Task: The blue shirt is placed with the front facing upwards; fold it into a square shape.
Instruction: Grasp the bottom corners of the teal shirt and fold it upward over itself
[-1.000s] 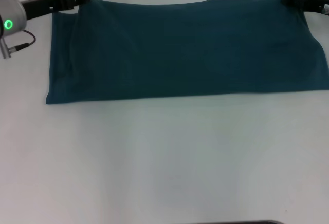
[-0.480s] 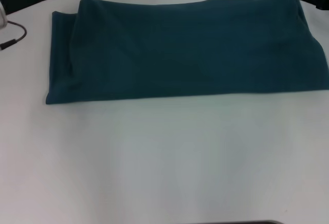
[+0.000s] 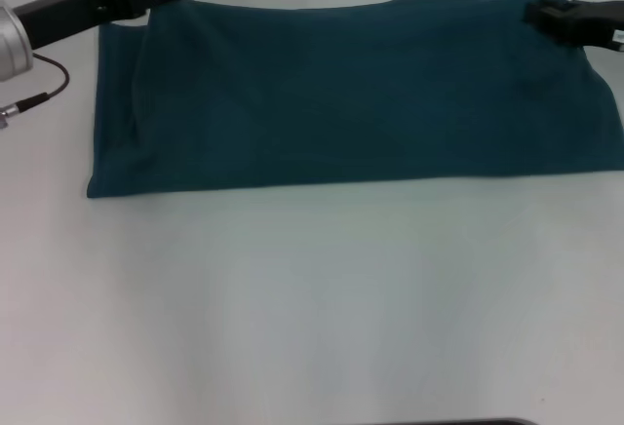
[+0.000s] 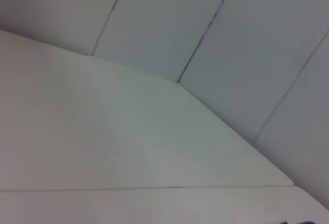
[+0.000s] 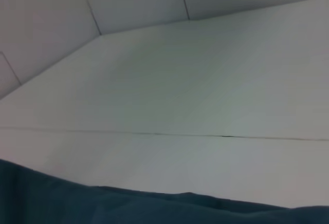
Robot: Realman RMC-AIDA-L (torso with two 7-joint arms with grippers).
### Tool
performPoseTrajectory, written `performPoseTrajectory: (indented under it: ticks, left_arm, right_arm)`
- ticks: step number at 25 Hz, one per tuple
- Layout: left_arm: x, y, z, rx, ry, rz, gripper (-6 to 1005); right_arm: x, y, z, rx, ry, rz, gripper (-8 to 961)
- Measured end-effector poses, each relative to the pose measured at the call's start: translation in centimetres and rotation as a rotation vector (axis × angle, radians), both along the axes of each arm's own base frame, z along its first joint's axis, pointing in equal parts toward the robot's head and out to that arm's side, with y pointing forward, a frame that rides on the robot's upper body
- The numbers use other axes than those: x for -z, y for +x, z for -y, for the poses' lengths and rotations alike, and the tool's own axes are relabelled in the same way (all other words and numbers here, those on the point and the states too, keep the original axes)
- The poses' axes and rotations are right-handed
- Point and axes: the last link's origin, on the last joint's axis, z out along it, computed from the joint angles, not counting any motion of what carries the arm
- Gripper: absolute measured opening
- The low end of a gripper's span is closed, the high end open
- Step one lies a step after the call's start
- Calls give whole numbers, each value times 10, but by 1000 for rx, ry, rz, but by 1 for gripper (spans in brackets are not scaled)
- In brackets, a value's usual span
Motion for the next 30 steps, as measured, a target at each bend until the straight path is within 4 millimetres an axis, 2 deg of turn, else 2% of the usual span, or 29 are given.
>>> performPoseTrajectory:
  ticks: [3, 5, 11, 16, 22, 30]
  left_arm:
    - [4, 1, 1, 5, -17, -4, 824]
    - [5, 0, 2, 5, -22, -7, 825]
    - [-1, -7, 15, 21, -56, -3, 828]
    - [-10, -11, 36, 67, -104, 15, 831]
    - [-17, -26, 54, 32, -130, 25, 835]
    - [-23, -38, 70, 19, -163, 24, 846]
  right_arm:
    - [4, -3, -4, 0, 3, 15, 322]
    - [4, -3, -4, -2, 2, 16, 87]
    - [-11, 4, 8, -10, 8, -37, 3]
    - [-32, 17, 29, -12, 8, -89, 28]
    - [-55, 32, 55, 9, -55, -118, 57]
    - [-81, 49, 82, 167, -201, -194, 447]
